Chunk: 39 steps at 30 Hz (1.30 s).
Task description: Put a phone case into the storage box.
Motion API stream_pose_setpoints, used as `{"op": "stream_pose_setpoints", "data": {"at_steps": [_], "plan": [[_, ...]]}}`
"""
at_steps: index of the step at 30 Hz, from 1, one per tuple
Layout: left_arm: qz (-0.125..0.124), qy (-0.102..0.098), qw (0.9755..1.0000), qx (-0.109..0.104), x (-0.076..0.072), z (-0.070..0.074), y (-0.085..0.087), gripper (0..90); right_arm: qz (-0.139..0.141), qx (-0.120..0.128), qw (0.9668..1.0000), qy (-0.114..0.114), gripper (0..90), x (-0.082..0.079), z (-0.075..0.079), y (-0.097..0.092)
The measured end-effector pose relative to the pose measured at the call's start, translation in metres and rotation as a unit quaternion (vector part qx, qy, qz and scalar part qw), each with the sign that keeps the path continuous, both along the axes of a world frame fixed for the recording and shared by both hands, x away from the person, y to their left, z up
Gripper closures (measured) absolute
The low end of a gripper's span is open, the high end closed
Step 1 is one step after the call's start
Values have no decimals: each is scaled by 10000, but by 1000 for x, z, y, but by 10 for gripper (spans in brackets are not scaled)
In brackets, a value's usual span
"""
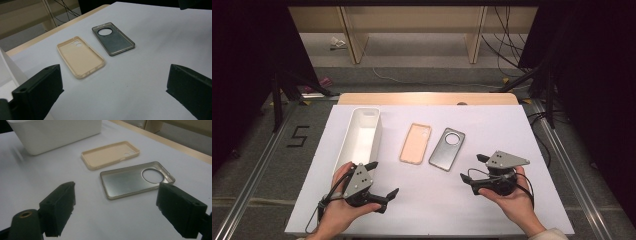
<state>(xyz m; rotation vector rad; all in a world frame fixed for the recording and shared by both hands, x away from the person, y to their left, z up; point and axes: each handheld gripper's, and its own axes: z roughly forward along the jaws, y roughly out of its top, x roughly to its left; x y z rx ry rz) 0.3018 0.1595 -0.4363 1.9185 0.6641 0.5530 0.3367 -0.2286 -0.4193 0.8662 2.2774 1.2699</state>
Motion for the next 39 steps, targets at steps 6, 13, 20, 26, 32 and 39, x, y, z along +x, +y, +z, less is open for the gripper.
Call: {"op": "stream_pose_setpoints", "data": {"at_steps": [6, 13, 20, 26, 32, 39], "plan": [[-9, 9, 10000, -2, 1, -1, 0, 0, 17, -37, 10000, -19, 165, 1, -1, 1], [-6, 9, 10000, 11, 1, -1, -1, 0, 138, -142, 9998, 17, 334, 8, -3, 5], [-6, 6, 10000, 10, 1, -1, -1, 2, 225, -379, 9988, 203, 691, 27, -5, 14], [-17, 10, 10000, 9, 1, -2, -2, 3, 232, -800, 9946, 619, 900, 49, -11, 28], [-25, 13, 10000, 9, 1, -2, -1, 4, 225, -1182, 9882, 946, 900, 76, -23, 50], [-45, 17, 10000, 8, 1, -2, -2, 4, 241, -1437, 9807, 1302, 900, 94, -39, 68]]}}
